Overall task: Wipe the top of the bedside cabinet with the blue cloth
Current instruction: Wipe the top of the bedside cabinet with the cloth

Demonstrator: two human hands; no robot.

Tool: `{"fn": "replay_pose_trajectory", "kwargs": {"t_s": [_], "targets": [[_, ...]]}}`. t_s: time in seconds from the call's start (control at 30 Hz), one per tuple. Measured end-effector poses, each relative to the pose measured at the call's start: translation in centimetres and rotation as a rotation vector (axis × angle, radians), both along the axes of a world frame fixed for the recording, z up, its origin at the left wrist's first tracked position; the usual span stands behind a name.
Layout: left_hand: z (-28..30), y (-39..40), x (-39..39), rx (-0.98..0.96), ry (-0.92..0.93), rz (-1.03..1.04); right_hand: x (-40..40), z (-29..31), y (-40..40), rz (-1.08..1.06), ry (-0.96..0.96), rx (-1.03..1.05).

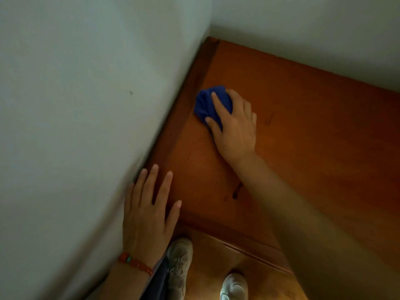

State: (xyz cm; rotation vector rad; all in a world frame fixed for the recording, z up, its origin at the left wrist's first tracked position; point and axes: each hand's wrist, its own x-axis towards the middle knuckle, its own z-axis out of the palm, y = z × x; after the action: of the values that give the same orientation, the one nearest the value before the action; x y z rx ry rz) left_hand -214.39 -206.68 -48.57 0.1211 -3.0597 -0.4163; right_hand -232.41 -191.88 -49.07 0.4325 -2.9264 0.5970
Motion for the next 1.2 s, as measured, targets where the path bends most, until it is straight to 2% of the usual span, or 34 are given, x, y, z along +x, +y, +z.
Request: {"fn": "replay_pose_trajectory", "kwargs": {"t_s": [0.03, 0.13, 0.2, 0.27, 0.33, 0.43, 0.6, 0.7, 0.83, 0.93, 1.07, 1.2], "targets": [[0.1, -0.1, 0.4, 0.008, 0.009, 0.027, 1.6, -0.2, -0.9, 0.032, 0.031, -0.020], [0.1, -0.5, 1.7, 0.028, 0.020, 0.071, 7.0, -0.5, -2.3, 0.326, 0.053, -0.008], [-0.4, -0.7, 2.6, 0.023, 0.003, 0.070, 6.5, -0.5, -2.2, 0.438, 0.036, 0.009], [-0.7, -0.9, 3.3, 0.022, -0.018, 0.059, 3.9, -0.2, -2.5, 0.398, 0.051, 0.044], [-0.9, -1.2, 3.7, 0.007, -0.039, 0.038, 1.1, 0.2, -3.3, 0.257, 0.044, 0.045], [-1.0, -1.6, 3.9, 0.004, -0.046, 0.011, 1.0, -0.1, -4.8, 0.123, -0.002, 0.000], [-0.7, -1.8, 4.4, 0.019, -0.029, 0.025, 7.4, -0.6, -4.9, 0.304, 0.053, 0.029], [-0.4, -1.8, 5.2, 0.036, 0.009, 0.040, 6.5, -0.1, -4.7, 0.383, 0.016, 0.076], [-0.4, -2.0, 6.4, 0.029, 0.067, 0.052, 4.7, 0.1, -5.8, 0.286, -0.023, 0.050], [-0.1, -2.0, 7.5, 0.029, 0.084, 0.071, 8.2, -0.2, -6.6, 0.183, -0.006, -0.008], [0.3, -2.1, 8.6, 0.017, 0.098, 0.092, 14.4, -0.7, -6.5, 0.227, 0.028, 0.018], [0.5, -1.8, 9.5, -0.005, 0.111, 0.081, 15.7, -0.5, -7.4, 0.145, 0.023, 0.018]]}}
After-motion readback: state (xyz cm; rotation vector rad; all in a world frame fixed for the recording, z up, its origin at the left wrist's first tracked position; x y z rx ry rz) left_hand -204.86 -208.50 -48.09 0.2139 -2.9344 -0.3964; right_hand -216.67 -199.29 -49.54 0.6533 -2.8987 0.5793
